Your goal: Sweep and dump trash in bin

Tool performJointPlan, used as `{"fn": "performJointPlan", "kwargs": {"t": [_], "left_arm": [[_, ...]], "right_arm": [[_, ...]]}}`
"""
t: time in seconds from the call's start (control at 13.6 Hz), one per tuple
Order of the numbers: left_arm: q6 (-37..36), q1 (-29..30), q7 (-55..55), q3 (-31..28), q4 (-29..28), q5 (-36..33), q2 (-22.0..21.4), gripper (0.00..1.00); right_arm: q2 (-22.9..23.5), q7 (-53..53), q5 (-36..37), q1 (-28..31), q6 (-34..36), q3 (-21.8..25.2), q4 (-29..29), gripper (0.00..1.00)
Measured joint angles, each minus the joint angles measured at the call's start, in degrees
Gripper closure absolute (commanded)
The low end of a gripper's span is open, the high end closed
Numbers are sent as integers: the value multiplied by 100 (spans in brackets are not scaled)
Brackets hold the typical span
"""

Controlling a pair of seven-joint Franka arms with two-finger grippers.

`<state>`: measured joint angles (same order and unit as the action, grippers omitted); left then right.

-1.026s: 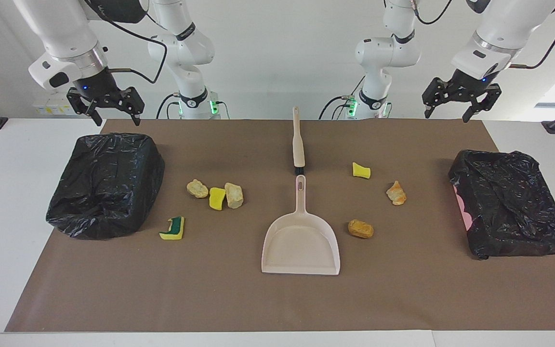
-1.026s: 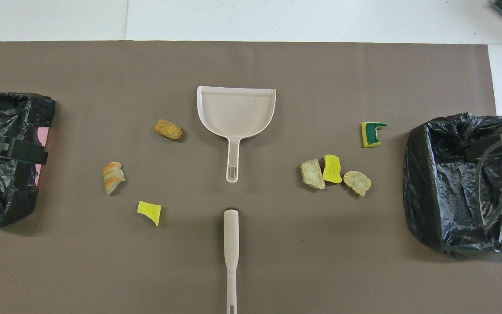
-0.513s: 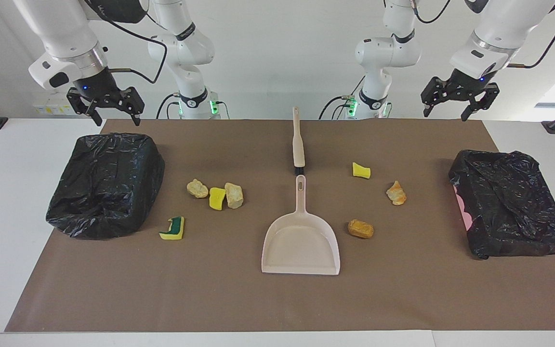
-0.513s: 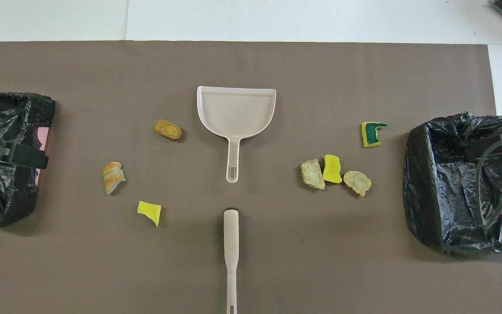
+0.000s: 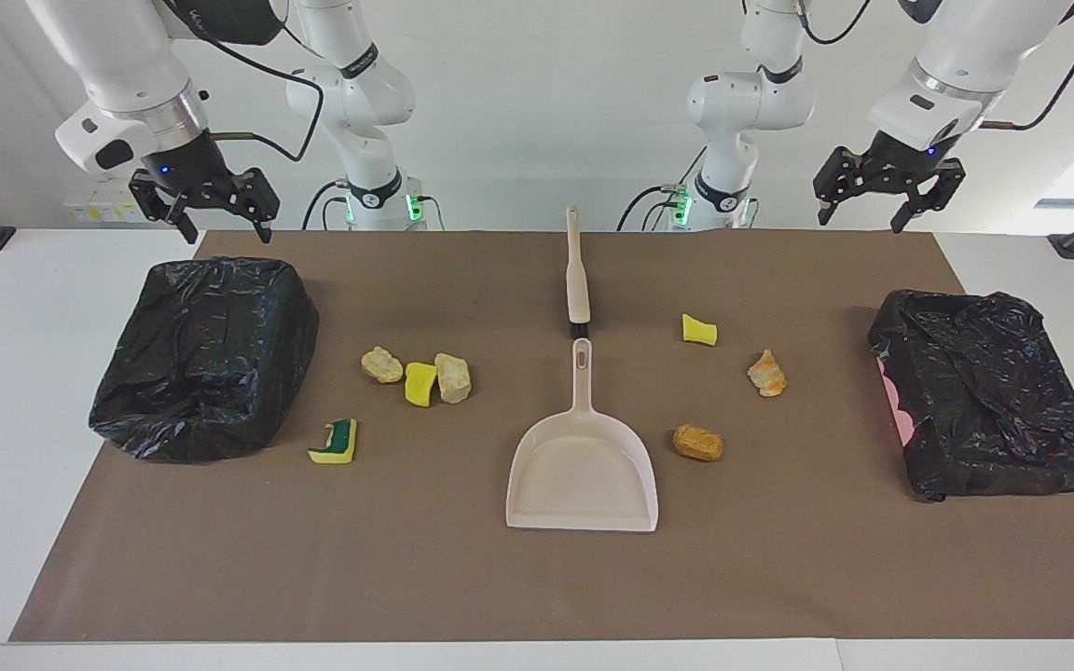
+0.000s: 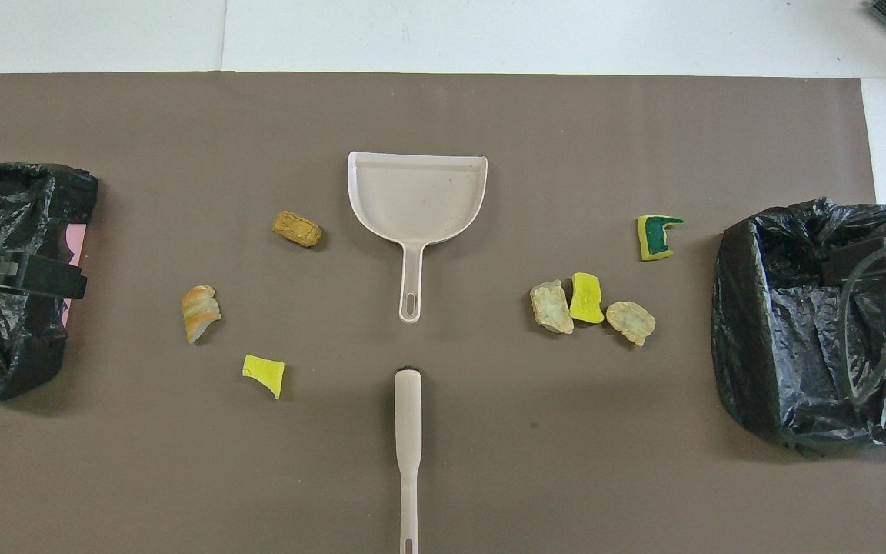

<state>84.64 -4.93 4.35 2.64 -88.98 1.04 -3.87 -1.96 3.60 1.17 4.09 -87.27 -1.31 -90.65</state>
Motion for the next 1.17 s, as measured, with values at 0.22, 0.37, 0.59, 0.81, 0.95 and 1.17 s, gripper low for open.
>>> {"fn": "performJointPlan", "kwargs": {"t": [0.22, 0.37, 0.59, 0.81, 0.95, 1.17], "left_arm": [[50, -2, -38, 201, -245, 23, -112, 0], [245, -5, -371, 502, -730, 38, -362, 0], [554, -14, -910, 1101, -1575, 166, -808, 0], [956, -23, -1469, 1774, -2373, 391, -1128, 0], [1238, -29, -1649, 2123, -2862, 723, -1318, 0], [1534, -31, -1705, 2550, -3467, 1178, -1545, 0]], "right_arm": [[0, 0, 0, 0, 0, -2, 0, 0], [0, 0, 0, -5, 0, -28, 0, 0], [10, 0, -42, -99, -10, -94, 0, 0], [184, 0, -283, -316, -194, -157, -19, 0], [468, -27, -374, -554, -387, -187, -26, 0], [973, -348, -425, -981, -978, -210, -11, 0]]}}
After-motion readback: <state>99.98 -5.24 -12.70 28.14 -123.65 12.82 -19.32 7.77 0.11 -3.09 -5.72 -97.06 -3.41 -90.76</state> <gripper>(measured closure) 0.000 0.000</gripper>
